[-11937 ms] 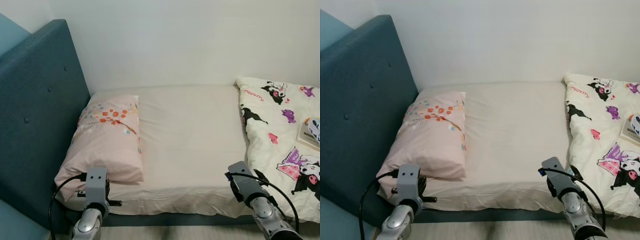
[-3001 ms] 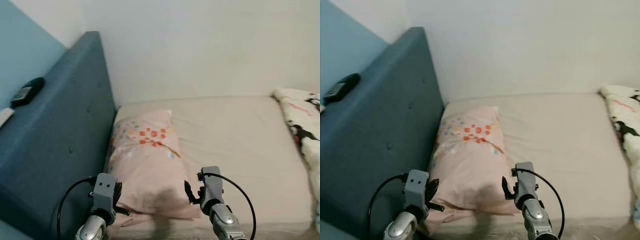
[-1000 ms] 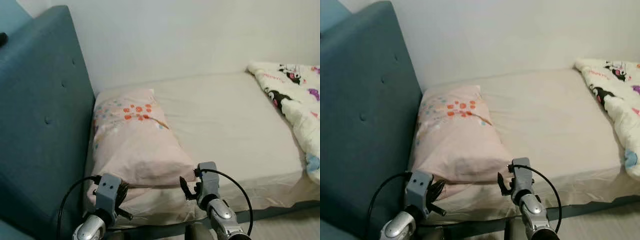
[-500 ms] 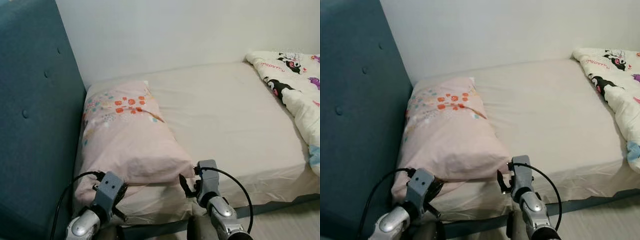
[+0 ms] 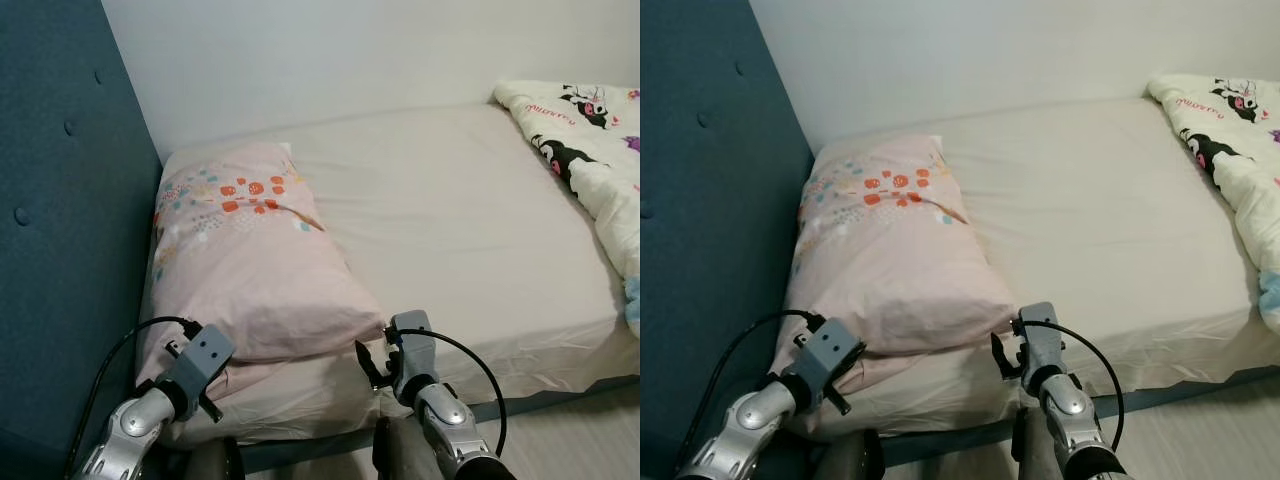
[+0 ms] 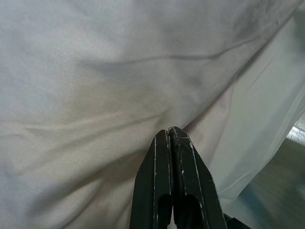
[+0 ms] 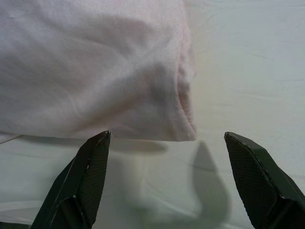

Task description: Clean up the room

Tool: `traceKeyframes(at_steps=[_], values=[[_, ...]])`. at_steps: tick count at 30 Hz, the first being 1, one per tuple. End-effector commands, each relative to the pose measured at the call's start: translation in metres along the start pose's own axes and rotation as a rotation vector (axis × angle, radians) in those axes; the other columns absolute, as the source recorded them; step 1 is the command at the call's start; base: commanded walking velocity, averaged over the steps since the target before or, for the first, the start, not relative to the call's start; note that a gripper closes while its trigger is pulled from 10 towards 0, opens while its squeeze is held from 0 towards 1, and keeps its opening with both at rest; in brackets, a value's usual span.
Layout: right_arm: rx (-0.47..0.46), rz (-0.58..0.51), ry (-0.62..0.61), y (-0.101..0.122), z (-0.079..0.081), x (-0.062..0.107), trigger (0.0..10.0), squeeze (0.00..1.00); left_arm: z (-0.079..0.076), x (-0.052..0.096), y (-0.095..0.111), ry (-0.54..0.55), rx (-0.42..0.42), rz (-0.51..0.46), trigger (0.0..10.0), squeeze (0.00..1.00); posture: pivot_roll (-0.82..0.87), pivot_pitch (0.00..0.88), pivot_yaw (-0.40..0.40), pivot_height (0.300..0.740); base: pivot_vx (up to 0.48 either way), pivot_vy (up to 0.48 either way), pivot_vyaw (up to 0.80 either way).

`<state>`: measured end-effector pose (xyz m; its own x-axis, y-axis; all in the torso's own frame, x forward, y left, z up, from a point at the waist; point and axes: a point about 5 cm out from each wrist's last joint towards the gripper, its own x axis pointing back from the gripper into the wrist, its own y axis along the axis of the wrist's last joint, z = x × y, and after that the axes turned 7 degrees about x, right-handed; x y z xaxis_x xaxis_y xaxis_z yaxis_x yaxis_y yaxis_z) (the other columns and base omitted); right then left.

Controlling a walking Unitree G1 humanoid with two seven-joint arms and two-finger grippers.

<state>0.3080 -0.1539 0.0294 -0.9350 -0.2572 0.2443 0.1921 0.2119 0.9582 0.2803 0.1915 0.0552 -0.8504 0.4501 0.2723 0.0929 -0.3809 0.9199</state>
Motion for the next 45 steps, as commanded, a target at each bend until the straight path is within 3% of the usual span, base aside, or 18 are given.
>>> traceKeyframes(at_steps=[1, 11, 12, 13, 14, 15, 16, 18, 23, 28, 29, 32, 33, 37, 40, 42, 44, 45], values=[[0.002, 0.003, 0.016, 0.001, 0.003, -0.001, 10.0, 0.0, 0.005, 0.007, -0.008, 0.011, 0.004, 0.031, 10.0, 0.0, 0.01, 0.204, -0.024, 0.567, 0.0, 0.0, 0.0], [0.005, -0.009, 0.041, 0.005, 0.007, -0.004, 10.0, 0.0, 0.002, 0.017, -0.013, -0.004, 0.104, 0.011, 10.0, 0.0, 0.01, 0.187, -0.031, 0.552, 0.0, 0.0, 0.0], [0.004, -0.011, 0.041, 0.006, 0.007, -0.005, 10.0, 0.0, -0.001, 0.021, -0.017, 0.012, 0.349, 0.003, 10.0, 0.0, 0.01, 0.188, -0.03, 0.552, 0.0, 0.0, 0.0], [0.005, -0.012, 0.04, 0.006, 0.007, -0.005, 10.0, 0.0, -0.003, 0.023, -0.018, 0.034, 0.514, -0.014, 10.0, 0.0, 0.01, 0.188, -0.03, 0.552, 0.0, 0.0, 0.0], [0.005, -0.012, 0.04, 0.006, 0.007, -0.005, 10.0, 0.0, -0.003, 0.023, -0.018, 0.034, 0.514, -0.014, 10.0, 0.0, 0.01, 0.188, -0.03, 0.552, 0.0, 0.0, 0.0], [0.004, -0.013, 0.038, 0.006, 0.007, -0.005, 10.0, 0.0, -0.005, 0.026, -0.018, 0.067, 0.66, -0.038, 10.0, 0.56, 0.01, 0.186, -0.023, 0.552, 0.0, 0.0, 0.0], [0.004, -0.013, 0.038, 0.006, 0.007, -0.005, 10.0, 0.0, -0.005, 0.026, -0.018, 0.067, 0.66, -0.038, 10.0, 0.56, 0.01, 0.186, -0.023, 0.552, 0.0, 0.0, 0.0], [0.0, -0.016, 0.034, 0.006, 0.007, -0.004, 10.0, 0.0, -0.013, 0.037, -0.017, 0.08, 0.887, -0.102, 10.0, 1.0, 0.01, 0.186, -0.023, 0.552, 0.0, 0.0, 0.0], [-0.005, -0.016, 0.031, 0.006, 0.007, -0.004, 10.0, 0.0, -0.026, 0.05, -0.019, 0.117, 1.062, -0.156, 10.0, 1.0, 0.01, 0.189, -0.023, 0.552, 0.0, 0.0, 0.0], [-0.011, -0.014, 0.043, 0.005, 0.009, -0.003, 10.0, 0.0, -0.033, 0.051, -0.027, 0.166, 1.054, -0.116, 10.0, 1.0, 0.01, 0.192, -0.031, 0.552, 0.0, 0.0, 0.0], [-0.009, -0.014, 0.049, 0.005, 0.01, -0.004, 10.0, 0.0, -0.035, 0.049, -0.031, 0.178, 0.955, -0.07, 10.0, 1.0, 0.01, 0.196, -0.033, 0.552, 0.0, 0.0, 0.0], [0.002, -0.022, 0.065, 0.008, 0.012, -0.005, 10.0, 0.0, -0.037, 0.042, -0.037, 0.128, 0.422, 0.096, 10.0, 1.0, 0.02, 0.202, -0.038, 0.552, 0.0, 0.0, 0.0], [0.005, -0.023, 0.068, 0.008, 0.013, -0.006, 10.0, 0.0, -0.033, 0.038, -0.037, 0.134, 0.363, 0.114, 10.0, 0.0, 0.02, 0.204, -0.038, 0.552, 0.0, 0.0, 0.0], [0.008, -0.024, 0.071, 0.009, 0.014, -0.006, 10.0, 0.0, -0.024, 0.031, -0.033, 0.164, 0.329, 0.139, 10.0, 0.0, 0.01, 0.208, -0.04, 0.552, 0.0, 0.0, 0.0], [0.012, -0.03, 0.079, 0.011, 0.015, -0.007, 10.0, 0.0, 0.0, 0.013, -0.017, 0.227, 0.276, 0.105, 10.0, 0.0, 0.01, 0.219, -0.035, 0.552, 0.0, 0.0, 0.0], [0.012, -0.03, 0.079, 0.011, 0.015, -0.007, 10.0, 0.0, 0.0, 0.013, -0.017, 0.227, 0.276, 0.105, 10.0, 0.0, 0.01, 0.219, -0.035, 0.552, 0.0, 0.0, 0.0], [0.014, -0.036, 0.08, 0.012, 0.015, -0.007, 10.0, 0.0, 0.008, 0.004, -0.007, 0.189, 0.197, 0.068, 9.6, 0.0, 0.0, 0.231, -0.025, 0.552, 0.0, 0.0, 0.0], [0.015, -0.038, 0.078, 0.012, 0.015, -0.007, 10.0, 0.0, 0.009, 0.001, -0.004, 0.143, 0.149, 0.058, 0.2, 0.0, 0.0, 0.239, -0.021, 0.552, 0.0, 0.0, 0.0]])
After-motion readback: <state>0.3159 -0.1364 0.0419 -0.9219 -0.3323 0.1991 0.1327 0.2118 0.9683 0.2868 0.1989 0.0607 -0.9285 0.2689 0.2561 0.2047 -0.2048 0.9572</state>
